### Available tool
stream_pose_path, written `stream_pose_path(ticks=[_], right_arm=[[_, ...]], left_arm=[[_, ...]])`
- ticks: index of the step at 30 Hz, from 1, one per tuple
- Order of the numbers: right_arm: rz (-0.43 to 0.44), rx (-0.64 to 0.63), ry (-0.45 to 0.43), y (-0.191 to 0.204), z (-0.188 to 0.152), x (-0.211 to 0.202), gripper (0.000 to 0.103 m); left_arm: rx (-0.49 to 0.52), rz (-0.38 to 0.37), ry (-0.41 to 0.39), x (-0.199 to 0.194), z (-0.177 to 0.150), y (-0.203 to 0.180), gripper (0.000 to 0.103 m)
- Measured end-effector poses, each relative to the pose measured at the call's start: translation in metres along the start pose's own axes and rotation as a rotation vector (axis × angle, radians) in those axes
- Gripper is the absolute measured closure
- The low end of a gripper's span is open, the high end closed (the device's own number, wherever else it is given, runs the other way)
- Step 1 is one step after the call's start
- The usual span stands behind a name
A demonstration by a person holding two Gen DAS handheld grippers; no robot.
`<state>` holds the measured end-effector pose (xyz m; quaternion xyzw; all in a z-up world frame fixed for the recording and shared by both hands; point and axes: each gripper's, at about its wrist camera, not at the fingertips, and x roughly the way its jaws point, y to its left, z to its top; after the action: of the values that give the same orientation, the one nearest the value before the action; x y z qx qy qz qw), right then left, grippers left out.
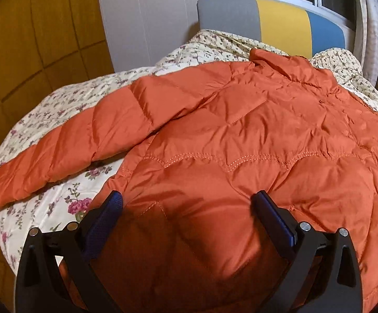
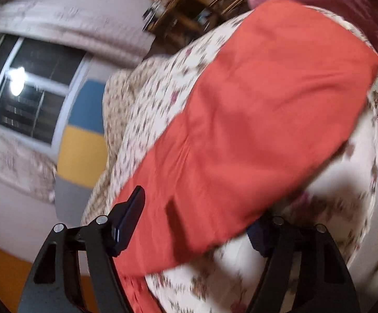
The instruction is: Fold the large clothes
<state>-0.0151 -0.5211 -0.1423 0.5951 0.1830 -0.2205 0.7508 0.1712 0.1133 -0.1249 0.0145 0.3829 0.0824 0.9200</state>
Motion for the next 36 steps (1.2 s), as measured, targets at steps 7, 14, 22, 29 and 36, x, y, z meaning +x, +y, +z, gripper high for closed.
stream_pose_path(ticks=[7, 14, 22, 29, 36], right_arm=[[-0.134, -0.063, -0.049, 0.004, 0.009, 0.006, 0.082], [-0.159, -0.454, -0.16, 0.081, -0.028, 0.007, 0.09], [-0.085, -0.872, -0.171, 0.164, -0.127, 0.041, 0.092], [0.03, -1.261, -0.187, 0.22, -0.229, 0.072, 0.093], [0.092, -1.619, -0.201, 0.24, -0.326, 0.107, 0.093]], left_arm=[[-0.036, -0.066, 0.05, 0.012, 0.003, 0.007, 0.003], [-0.043, -0.072, 0.036, 0.012, 0.001, 0.008, 0.003], [-0.047, -0.073, 0.027, 0.012, 0.0, 0.008, 0.003], [-0.042, -0.061, 0.02, 0.012, 0.0, 0.007, 0.003], [-0.045, -0.063, 0.015, 0.012, 0.0, 0.007, 0.003]])
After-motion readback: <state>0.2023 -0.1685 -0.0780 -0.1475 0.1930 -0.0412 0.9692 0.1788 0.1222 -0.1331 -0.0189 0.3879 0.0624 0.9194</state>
